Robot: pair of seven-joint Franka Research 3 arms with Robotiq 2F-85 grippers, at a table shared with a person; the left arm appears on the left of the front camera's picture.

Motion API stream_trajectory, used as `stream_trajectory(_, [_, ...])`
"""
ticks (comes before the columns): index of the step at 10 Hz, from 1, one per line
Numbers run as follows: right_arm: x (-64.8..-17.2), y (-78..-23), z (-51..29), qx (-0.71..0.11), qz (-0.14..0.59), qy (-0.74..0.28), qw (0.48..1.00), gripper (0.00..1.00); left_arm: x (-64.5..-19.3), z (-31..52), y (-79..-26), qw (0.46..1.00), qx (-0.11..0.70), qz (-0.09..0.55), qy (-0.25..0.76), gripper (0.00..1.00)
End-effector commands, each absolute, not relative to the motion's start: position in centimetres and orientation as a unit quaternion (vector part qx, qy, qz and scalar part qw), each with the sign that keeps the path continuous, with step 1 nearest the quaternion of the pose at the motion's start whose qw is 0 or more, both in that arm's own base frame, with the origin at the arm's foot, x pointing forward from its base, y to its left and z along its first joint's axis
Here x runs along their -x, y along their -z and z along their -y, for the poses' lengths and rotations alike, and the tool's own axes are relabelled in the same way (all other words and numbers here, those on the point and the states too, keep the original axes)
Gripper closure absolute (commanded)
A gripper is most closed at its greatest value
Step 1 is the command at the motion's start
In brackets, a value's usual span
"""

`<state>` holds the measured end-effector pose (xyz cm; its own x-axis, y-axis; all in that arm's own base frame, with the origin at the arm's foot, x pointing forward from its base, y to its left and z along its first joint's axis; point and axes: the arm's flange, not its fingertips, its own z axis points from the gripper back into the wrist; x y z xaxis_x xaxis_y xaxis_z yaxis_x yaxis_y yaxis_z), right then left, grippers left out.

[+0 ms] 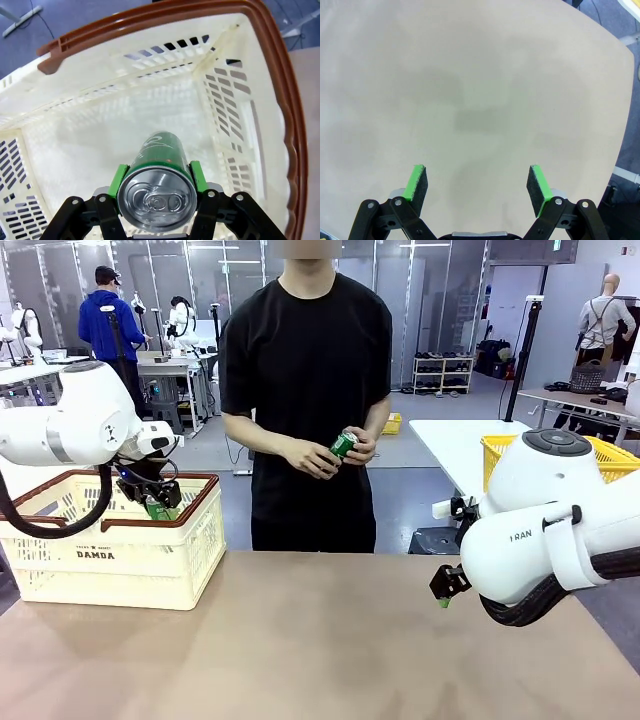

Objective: Place the drinks into the Shopping basket.
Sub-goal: Pick up one drink and place it into the Shopping basket.

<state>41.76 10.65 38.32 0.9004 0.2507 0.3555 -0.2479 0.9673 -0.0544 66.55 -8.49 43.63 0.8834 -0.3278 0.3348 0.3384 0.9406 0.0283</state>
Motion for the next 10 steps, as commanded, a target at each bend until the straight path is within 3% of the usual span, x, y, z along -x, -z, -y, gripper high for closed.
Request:
stream_trajectory(1, [-41.8, -38.3, -10.7, 0.002, 0.182, -0.130, 0.975, 0.00, -69.0, 8.4, -44.0, 0.971, 0.010, 0.164, 0.173, 0.42])
stream_trajectory(10, [-41.8, -38.3, -10.7, 0.002, 0.182, -0.130, 0.975, 0.00, -73.6, 8.0, -41.0, 0.982, 0.017, 0.093, 0.165, 0.42])
